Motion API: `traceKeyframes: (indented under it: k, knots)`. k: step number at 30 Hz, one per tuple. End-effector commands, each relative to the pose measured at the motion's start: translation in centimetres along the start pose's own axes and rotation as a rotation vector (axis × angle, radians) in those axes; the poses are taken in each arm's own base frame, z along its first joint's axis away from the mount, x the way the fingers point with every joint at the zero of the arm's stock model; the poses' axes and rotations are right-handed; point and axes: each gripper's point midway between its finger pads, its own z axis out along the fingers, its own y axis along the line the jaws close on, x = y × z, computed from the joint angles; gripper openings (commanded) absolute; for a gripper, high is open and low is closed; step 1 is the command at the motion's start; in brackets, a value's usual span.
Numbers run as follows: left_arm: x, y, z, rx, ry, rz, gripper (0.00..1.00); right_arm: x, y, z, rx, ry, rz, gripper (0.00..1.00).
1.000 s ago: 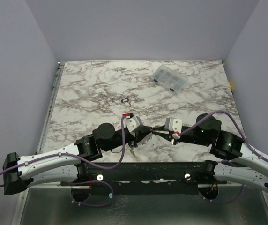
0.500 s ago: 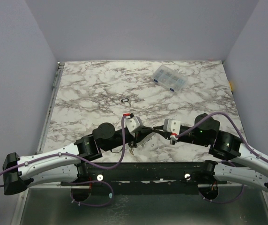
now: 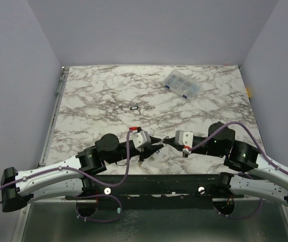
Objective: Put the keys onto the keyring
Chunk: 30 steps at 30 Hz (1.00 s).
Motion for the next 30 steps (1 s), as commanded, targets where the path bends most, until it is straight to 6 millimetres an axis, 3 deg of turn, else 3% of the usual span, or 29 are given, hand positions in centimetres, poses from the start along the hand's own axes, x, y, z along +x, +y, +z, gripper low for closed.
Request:
traceKeyframes:
  k: [1, 11, 20, 30]
  knots:
    - [-1.6, -1.8, -0.7, 0.103, -0.075, 0.07, 0.59, -1.8, -0.7, -0.8, 0.002, -0.028, -0.019, 0.01]
    - [-1.1, -2.2, -0.2, 0.133, -0.065, 0.079, 0.65, -3.5, -0.8, -1.2, -0.01, -0.06, 0.047, 0.01]
    - [-1.9, -0.6, 0.1, 0.043, -0.114, 0.098, 0.65, -5.3, 0.5, -2.0, -0.087, -0.115, 0.107, 0.01]
    - [-3.2, -1.7, -0.8, 0.094, -0.213, 0.11, 0.55, -7.9, -0.5, -2.5, 0.019, -0.329, 0.249, 0.01]
